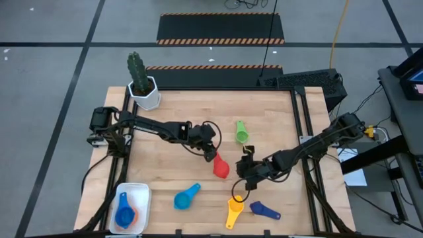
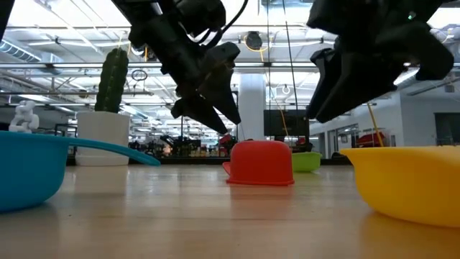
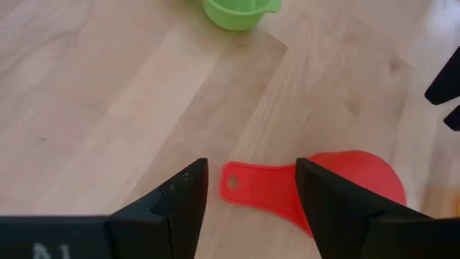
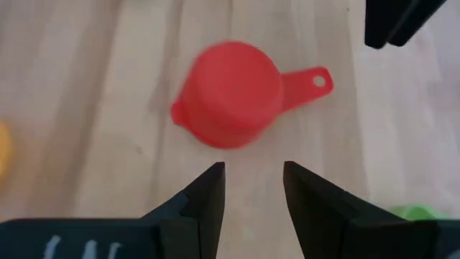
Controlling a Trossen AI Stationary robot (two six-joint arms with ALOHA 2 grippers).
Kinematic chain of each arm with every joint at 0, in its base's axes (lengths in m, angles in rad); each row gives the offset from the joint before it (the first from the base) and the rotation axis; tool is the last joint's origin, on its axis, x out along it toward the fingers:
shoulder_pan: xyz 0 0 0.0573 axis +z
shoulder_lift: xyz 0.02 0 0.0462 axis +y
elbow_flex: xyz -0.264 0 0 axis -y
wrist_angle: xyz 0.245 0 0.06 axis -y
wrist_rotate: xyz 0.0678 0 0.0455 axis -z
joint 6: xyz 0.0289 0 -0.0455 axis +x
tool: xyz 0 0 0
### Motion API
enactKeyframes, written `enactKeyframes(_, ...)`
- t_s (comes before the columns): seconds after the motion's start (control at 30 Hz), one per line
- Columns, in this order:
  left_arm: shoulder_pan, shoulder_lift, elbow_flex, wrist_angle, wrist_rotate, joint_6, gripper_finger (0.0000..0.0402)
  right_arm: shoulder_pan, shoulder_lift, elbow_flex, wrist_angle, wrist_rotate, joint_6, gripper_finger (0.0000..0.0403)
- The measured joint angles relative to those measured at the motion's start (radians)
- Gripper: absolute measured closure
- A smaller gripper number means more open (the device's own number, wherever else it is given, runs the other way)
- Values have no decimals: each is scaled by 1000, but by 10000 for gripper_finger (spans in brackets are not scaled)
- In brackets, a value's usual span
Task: Nest measuring cups in basket
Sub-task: Stack the red measuring cup on top of the blue measuring cup into the white bin
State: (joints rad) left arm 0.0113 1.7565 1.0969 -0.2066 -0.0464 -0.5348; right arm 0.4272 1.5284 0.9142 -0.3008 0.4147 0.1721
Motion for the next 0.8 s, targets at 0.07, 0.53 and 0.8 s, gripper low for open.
enactKeyframes(0.07, 1, 0, 0, 0, -8, 2, 174, -15, 0, 0, -25, 0, -31, 266)
enactKeyframes(0.53, 97, 25, 2, -50, 118, -8, 59, -94, 0, 0, -71, -79, -148, 266)
enactKeyframes(0.8, 93, 97, 0, -20, 212, -79, 81, -94, 0, 0, -63, -80, -144, 266)
